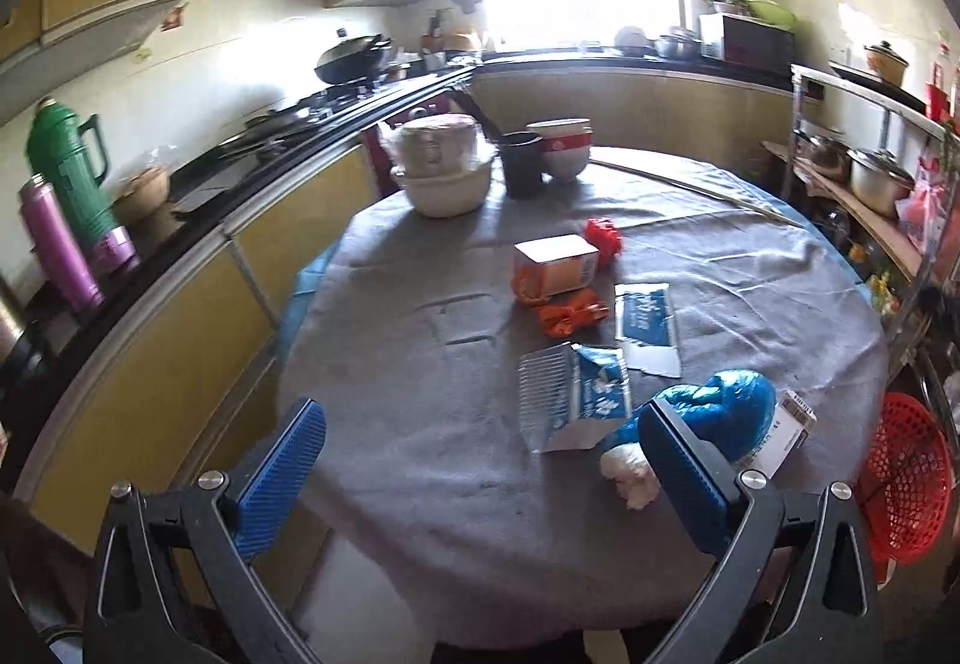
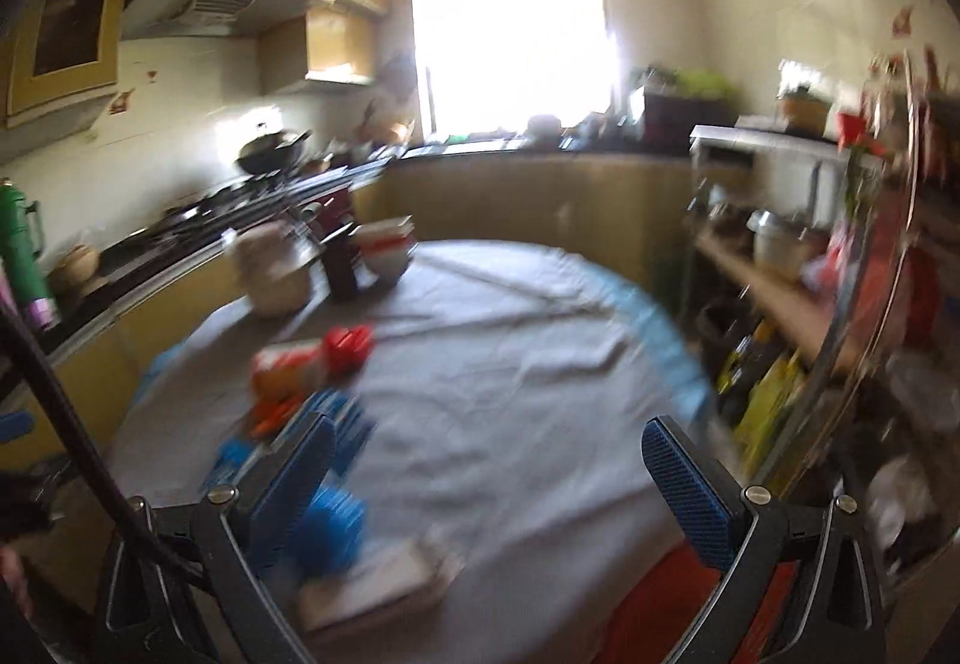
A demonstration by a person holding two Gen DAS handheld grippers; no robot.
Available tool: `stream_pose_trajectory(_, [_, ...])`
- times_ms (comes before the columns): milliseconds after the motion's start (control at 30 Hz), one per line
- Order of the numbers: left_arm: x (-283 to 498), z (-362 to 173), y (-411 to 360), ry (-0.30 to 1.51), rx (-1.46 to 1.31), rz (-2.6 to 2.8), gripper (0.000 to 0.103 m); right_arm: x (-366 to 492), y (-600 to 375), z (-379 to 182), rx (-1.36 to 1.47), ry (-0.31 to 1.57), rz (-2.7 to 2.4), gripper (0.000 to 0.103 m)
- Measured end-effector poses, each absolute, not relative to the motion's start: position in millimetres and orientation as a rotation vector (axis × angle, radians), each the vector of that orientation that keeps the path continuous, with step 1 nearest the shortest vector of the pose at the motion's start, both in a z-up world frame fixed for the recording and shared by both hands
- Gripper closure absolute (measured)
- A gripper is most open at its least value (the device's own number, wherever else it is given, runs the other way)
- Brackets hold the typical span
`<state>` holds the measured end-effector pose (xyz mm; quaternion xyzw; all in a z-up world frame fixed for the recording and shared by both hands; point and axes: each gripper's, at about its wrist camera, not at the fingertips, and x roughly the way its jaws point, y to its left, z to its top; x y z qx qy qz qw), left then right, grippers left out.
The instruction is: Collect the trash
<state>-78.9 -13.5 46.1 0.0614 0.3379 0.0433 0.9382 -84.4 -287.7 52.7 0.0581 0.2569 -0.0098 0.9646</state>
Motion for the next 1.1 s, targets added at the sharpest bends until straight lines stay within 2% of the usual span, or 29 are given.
stream_pose_trajectory(333, [-123.1,66.1,0.8,0.623,0.112,0.166,0.0,-128.3,-255.8,57.7,0.165,0.544,0.044,0.0])
stream_pose_trajectory(1100, [-157.3,74.0,5.3,0.59,0.096,0.161,0.0,-164.2,-240.5,77.0,0.141,0.508,0.058,0.0])
